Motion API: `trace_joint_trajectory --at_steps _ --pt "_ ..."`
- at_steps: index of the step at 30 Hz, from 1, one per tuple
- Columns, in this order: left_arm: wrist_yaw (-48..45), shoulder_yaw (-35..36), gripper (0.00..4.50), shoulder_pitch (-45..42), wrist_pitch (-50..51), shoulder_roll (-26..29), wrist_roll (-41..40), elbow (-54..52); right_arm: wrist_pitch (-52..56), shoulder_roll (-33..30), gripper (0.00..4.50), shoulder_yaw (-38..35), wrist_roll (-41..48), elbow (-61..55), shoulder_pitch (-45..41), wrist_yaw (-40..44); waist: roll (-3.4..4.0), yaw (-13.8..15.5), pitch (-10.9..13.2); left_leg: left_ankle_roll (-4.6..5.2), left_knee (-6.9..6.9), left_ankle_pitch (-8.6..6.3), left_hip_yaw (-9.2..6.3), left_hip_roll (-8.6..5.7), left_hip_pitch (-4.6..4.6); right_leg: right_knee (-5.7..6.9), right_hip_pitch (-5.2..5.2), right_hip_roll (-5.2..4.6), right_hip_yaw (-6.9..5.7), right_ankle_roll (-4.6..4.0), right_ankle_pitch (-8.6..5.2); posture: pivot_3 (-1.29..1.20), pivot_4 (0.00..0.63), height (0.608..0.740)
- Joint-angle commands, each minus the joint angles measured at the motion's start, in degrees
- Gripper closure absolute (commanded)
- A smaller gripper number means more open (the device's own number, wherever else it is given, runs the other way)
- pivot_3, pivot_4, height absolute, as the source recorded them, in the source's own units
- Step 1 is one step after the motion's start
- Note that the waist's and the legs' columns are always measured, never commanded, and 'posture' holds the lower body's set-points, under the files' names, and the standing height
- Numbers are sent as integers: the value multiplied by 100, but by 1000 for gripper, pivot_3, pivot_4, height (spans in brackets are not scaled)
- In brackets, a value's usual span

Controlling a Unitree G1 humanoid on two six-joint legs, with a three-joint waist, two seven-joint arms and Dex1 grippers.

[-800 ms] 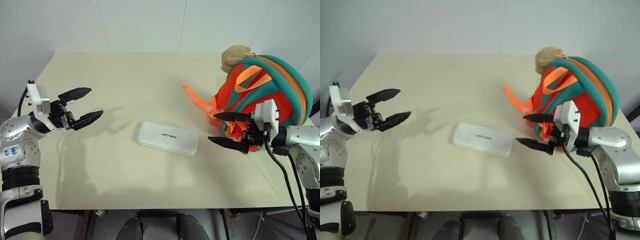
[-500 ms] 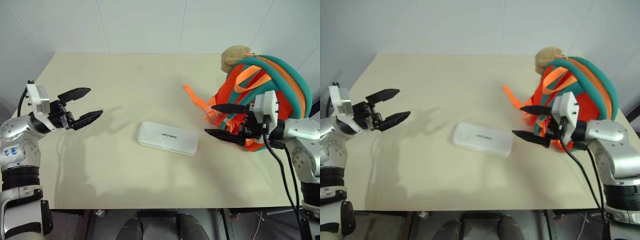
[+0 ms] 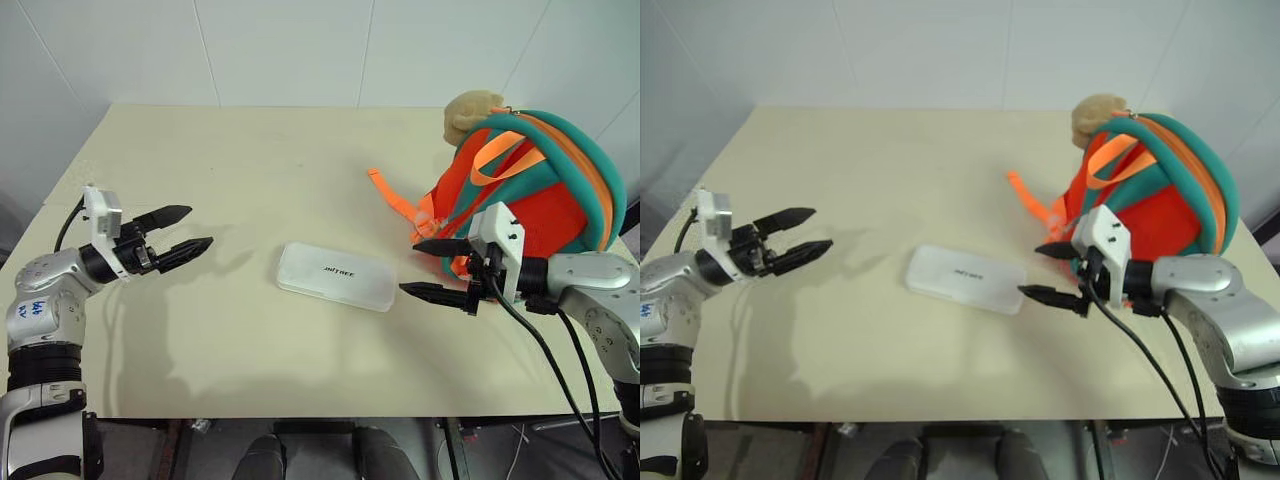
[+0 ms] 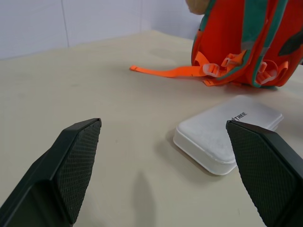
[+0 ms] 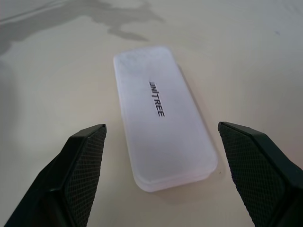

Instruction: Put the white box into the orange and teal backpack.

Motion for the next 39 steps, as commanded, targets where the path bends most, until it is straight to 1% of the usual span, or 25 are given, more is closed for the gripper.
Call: trace_joint_trajectory --at_steps 1,4,7,11,15,21,30,33,36,39 --pt "48 -239 0 -353 34 -57 256 300 79 5 14 128 -175 -241 84 -256 -1 15 -1 0 0 0 0 0 2 1 0 0 0 0 0 0 150 740" --pt "-24 -446 0 -577 212 -171 345 535 228 20 14 235 -221 -319 168 -409 -1 21 -1 -1 1 1 -2 -2 1 0 2 0 -4 -1 0 0 150 740" --pt "-157 -721 0 -847 162 -315 578 953 321 55 14 449 -432 -263 156 -630 -2 17 -1 0 1 0 0 -3 -2 11 2 0 -5 0 0 0 150 740" --pt "-277 -920 0 -1128 -151 -424 868 1473 296 112 14 609 -709 -141 137 -851 -2 -7 -1 0 -1 0 0 -3 -4 10 -1 0 -7 0 0 0 150 740" --pt "-329 -1284 0 -1553 -675 -572 1405 2293 139 193 14 753 -1068 110 125 -1032 -4 3 -2 1 0 0 2 -3 -4 7 -2 0 -9 0 0 0 150 740" --pt "-68 -1465 0 -2047 -1280 -750 1947 3400 -24 369 14 904 -1440 300 103 -1200 -5 2 -2 1 0 -1 3 -4 -5 11 -2 0 -11 0 0 0 150 740" --pt "103 -1639 0 -2404 -1856 -1142 2510 4169 -75 681 14 1161 -1933 536 -103 -1384 -5 2 -2 2 4 -1 3 -5 -6 21 -6 -1 -20 1 0 0 150 740" --pt "80 -1620 0 -2474 -1917 -1245 2553 4277 -98 745 14 1147 -1985 512 -91 -1358 -5 12 -2 1 4 -1 2 -5 -5 24 -6 -1 -24 1 0 0 150 740" --pt "-94 -1337 0 -2624 -1698 -1375 2277 4354 -160 850 14 1137 -2011 468 -105 -1332 -5 6 -2 2 5 -1 2 -5 -6 24 -5 -2 -27 1 0 0 150 740" --pt "-495 -953 0 -2754 -996 -1419 1878 4360 -198 901 14 1120 -2012 421 -86 -1288 -5 -10 -2 2 5 -1 2 -5 -6 26 -7 -2 -36 1 0 0 150 740"
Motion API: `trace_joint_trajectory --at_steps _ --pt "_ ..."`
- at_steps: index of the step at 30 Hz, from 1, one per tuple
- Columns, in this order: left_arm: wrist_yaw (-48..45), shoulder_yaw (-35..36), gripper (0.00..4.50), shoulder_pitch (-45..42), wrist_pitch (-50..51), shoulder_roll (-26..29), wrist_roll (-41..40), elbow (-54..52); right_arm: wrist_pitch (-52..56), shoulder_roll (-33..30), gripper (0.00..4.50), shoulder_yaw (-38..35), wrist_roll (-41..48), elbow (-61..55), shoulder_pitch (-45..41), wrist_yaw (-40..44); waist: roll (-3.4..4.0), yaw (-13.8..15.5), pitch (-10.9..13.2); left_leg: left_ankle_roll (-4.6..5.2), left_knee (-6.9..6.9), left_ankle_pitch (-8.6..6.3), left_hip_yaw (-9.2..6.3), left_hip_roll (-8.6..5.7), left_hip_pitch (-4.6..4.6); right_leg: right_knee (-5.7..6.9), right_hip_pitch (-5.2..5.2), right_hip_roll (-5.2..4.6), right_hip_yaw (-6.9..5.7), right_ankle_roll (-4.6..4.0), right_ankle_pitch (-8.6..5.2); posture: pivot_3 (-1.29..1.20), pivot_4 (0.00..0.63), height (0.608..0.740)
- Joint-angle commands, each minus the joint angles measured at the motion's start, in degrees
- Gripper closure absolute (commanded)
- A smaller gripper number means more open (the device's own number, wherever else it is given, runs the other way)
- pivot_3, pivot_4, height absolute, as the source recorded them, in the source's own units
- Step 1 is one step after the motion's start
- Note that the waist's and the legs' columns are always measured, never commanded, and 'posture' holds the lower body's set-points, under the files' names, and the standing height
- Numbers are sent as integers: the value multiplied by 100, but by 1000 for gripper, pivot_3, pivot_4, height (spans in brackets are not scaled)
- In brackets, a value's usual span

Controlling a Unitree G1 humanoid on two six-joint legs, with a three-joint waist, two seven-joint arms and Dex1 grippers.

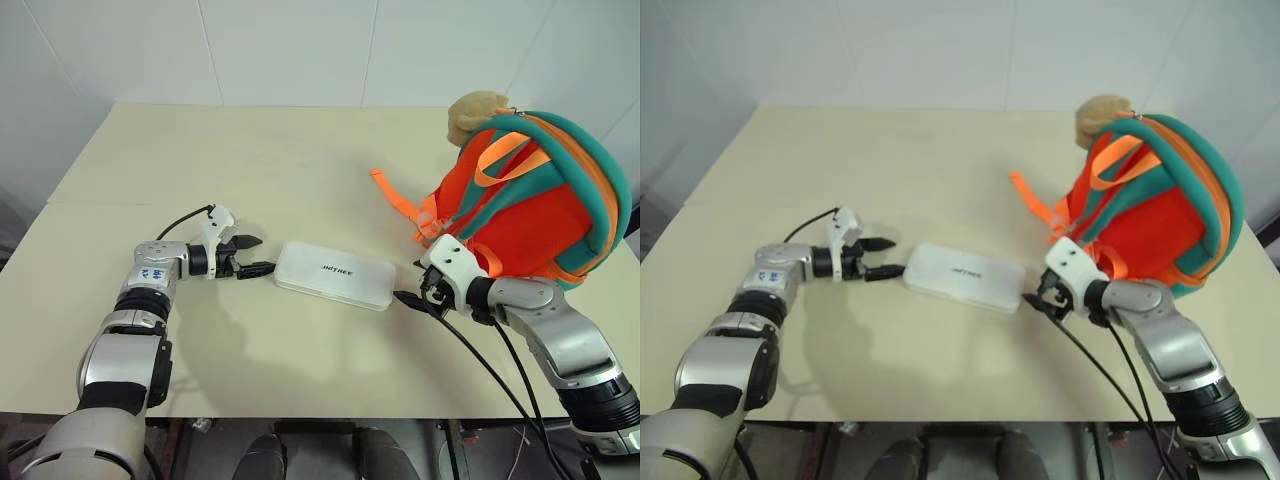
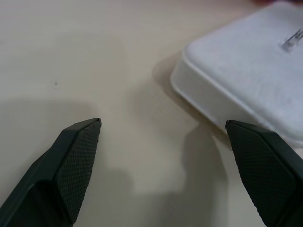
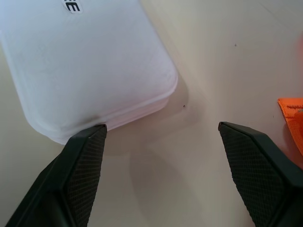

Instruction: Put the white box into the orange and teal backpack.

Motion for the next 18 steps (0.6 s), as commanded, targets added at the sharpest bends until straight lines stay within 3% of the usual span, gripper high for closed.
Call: trace_joint_trajectory --at_steps 1,7,18 --pt "-601 431 0 -264 754 -31 -540 -107 -191 81 14 -58 45 -218 -55 57 0 -17 0 0 -1 0 1 0 0 0 -2 0 -1 0 0 0 150 740" --pt "-964 649 0 -255 1685 27 -749 -263 -287 97 14 -6 6 -163 -48 135 0 -16 0 1 -1 -1 1 0 0 4 -2 0 -8 0 0 0 150 740" --pt "-1401 421 0 347 2191 101 -690 -1126 -602 347 14 77 -42 -21 -289 320 0 -21 0 0 -1 0 2 2 2 6 -5 -1 -10 -1 0 0 150 740"
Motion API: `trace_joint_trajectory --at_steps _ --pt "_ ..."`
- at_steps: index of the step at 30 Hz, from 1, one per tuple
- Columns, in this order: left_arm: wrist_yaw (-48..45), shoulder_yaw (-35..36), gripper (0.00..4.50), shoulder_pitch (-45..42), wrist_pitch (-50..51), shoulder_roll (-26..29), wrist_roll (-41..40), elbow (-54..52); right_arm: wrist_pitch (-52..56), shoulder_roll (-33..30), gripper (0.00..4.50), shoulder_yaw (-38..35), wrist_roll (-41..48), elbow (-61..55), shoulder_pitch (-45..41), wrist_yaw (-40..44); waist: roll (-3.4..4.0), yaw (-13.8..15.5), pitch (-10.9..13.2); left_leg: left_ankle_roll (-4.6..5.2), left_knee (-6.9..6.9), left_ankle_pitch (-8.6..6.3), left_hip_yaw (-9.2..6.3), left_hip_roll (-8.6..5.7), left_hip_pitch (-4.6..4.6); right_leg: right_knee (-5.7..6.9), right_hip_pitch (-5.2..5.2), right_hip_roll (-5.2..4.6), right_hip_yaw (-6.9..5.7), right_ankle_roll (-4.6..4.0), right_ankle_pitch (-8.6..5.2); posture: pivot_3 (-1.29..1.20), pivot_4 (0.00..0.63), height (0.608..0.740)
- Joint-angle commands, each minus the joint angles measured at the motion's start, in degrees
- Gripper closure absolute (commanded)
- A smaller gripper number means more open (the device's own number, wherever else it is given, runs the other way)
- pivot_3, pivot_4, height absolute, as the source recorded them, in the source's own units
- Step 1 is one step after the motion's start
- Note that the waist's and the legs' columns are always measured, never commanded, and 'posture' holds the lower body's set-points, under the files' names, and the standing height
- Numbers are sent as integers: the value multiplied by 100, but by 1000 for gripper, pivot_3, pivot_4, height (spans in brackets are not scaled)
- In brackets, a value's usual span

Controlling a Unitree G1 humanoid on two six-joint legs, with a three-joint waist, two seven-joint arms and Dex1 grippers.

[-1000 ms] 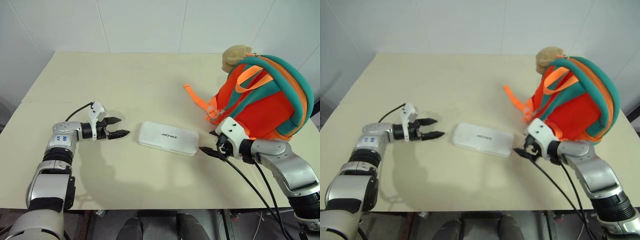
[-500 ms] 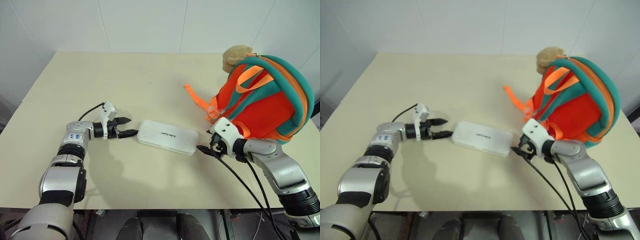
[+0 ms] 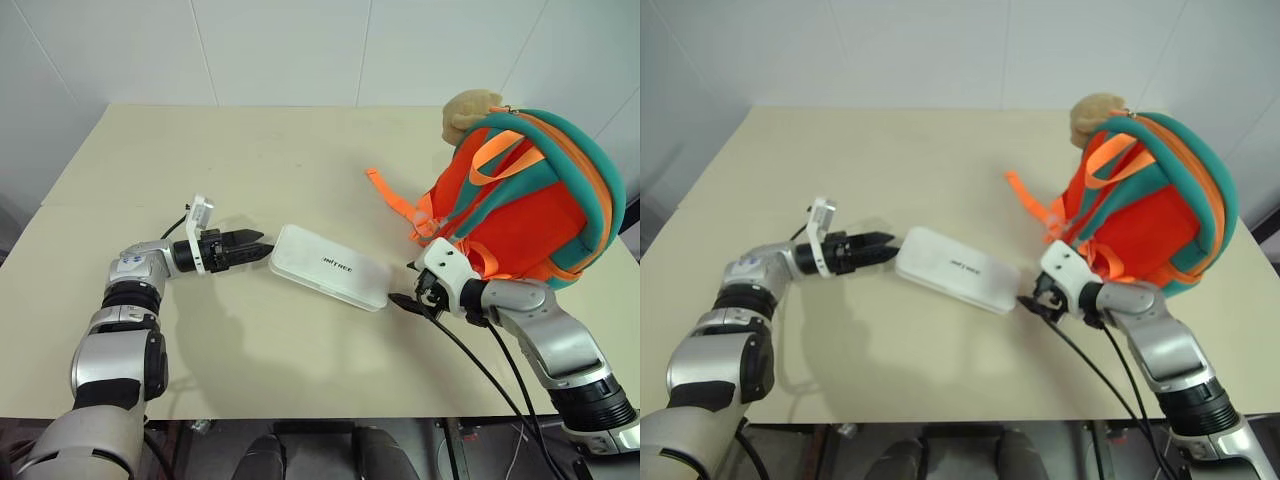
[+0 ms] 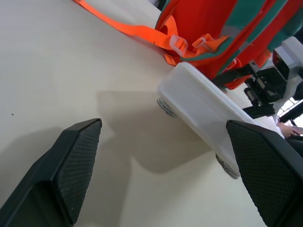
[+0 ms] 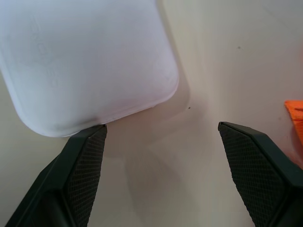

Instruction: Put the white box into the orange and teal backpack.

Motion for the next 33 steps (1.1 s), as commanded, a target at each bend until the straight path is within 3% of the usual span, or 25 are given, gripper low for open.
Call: trace_joint_trajectory --at_steps 1,10,33 --pt "-241 -186 0 257 182 -56 -46 -542 -307 149 14 -1 103 -236 -279 142 0 7 0 0 0 0 0 0 0 1 0 0 0 0 0 0 150 740" --pt "-281 -311 0 1132 811 140 -154 -1797 -404 219 14 5 85 -171 -379 254 0 15 0 0 1 0 0 1 0 3 -1 -2 0 -1 0 0 150 740" --pt "85 -413 0 1843 778 635 -81 -2254 -413 291 14 40 28 -57 -501 442 0 -11 0 -1 1 1 3 3 12 12 1 -3 1 -4 1 0 150 740"
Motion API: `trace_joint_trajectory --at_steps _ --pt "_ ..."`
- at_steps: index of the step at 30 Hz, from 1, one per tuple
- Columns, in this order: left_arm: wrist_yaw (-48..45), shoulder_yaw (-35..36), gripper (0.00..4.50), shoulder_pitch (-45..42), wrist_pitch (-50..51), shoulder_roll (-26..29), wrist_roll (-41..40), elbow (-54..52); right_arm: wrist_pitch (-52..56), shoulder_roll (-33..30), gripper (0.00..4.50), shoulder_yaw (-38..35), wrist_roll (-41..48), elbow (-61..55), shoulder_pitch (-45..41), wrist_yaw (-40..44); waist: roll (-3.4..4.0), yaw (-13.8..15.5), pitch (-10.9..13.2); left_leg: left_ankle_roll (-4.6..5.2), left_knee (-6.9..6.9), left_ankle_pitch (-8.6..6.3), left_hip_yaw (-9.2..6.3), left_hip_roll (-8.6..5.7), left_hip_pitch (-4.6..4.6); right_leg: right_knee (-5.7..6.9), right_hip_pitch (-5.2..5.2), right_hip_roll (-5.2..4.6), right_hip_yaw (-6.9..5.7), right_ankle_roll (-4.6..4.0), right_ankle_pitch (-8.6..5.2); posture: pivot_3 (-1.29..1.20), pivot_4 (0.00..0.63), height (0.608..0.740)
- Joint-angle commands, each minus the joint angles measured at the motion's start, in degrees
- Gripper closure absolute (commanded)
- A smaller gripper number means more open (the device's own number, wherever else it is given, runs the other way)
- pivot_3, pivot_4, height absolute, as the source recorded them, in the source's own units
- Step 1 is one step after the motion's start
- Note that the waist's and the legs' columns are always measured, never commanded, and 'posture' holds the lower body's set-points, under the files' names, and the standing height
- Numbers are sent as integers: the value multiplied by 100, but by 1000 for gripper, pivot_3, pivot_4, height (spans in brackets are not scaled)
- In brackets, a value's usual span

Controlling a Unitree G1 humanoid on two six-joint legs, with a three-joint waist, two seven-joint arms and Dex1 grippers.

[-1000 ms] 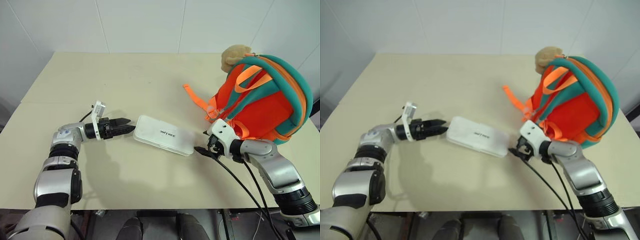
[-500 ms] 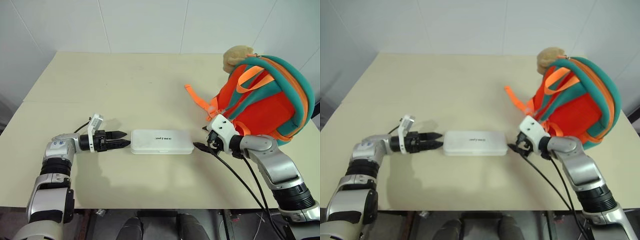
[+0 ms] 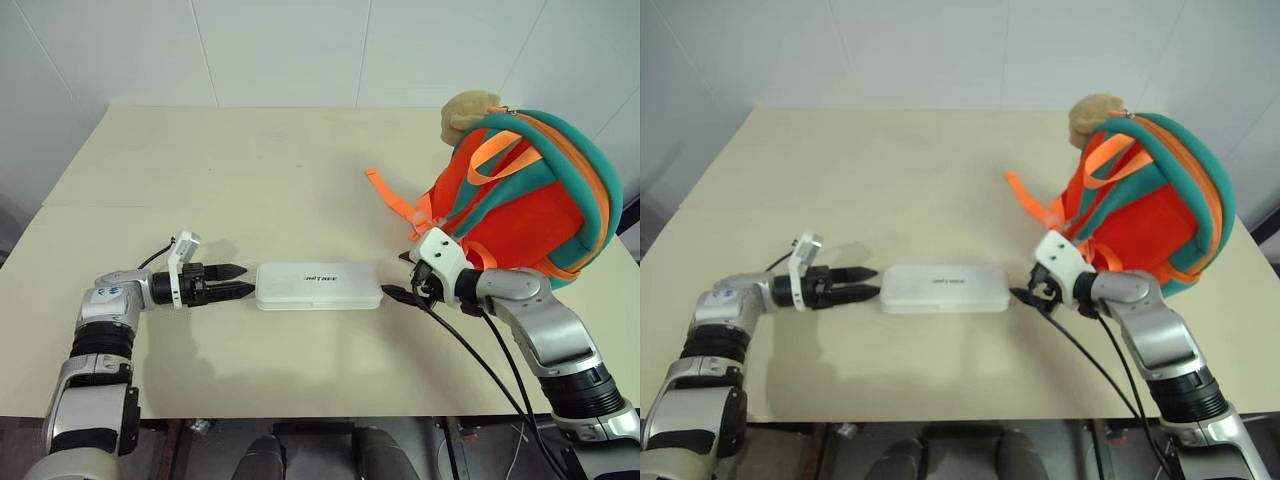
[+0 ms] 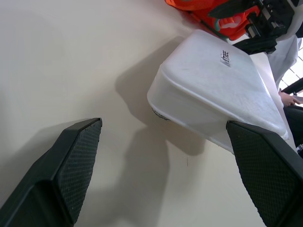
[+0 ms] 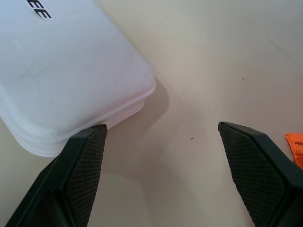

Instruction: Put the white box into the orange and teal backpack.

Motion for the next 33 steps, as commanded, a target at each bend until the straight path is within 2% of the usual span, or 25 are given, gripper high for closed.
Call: trace_joint_trajectory --at_steps 1,8,14,18,22,26,29,31,33 --pt "61 -194 0 338 -54 177 119 -232 -204 99 14 40 125 -253 -158 148 -1 -15 0 0 0 0 3 2 2 0 0 0 1 0 0 0 150 740" --pt "399 -146 0 642 -166 358 130 -539 -243 105 14 42 120 -247 -146 207 -1 -6 -1 -1 -1 0 6 3 8 -8 4 -1 1 -3 0 0 150 740" --pt "881 -294 0 800 -1016 492 477 -489 -314 113 14 56 104 -192 -176 288 -1 -7 -1 -2 -1 0 11 10 28 -10 13 0 1 -14 3 0 150 740" --pt "1039 -377 0 794 -1268 536 555 -390 -336 130 14 61 94 -160 -206 320 -1 -1 -1 -2 -4 0 13 9 60 -11 41 0 0 -24 10 0 150 740" --pt "1024 -581 0 979 -1760 809 797 -373 -373 132 14 60 92 -165 -197 370 -1 -35 -1 -1 -11 0 14 14 113 -23 93 3 -2 -27 11 0 150 740" --pt "668 -252 0 1185 -1109 1053 171 -846 -397 107 14 49 109 -199 -161 399 1 -87 0 -1 -16 -1 15 17 112 -30 94 3 -1 -27 11 0 150 740" --pt "466 321 0 1234 232 1037 -883 -1468 -435 99 14 57 91 -169 -160 424 3 -102 2 -2 -19 -6 14 19 96 -32 80 3 -2 -29 8 0 150 740" --pt "639 718 0 1183 1297 882 -1608 -1843 -456 97 14 69 70 -146 -159 438 2 -97 1 0 -18 -9 12 18 72 -27 60 3 -3 -26 6 0 150 740" --pt "921 959 0 1181 1911 705 -2010 -2091 -430 99 14 100 36 -115 -183 435 0 -33 0 -1 -10 -9 5 18 32 -3 20 2 -8 -26 6 0 150 740"
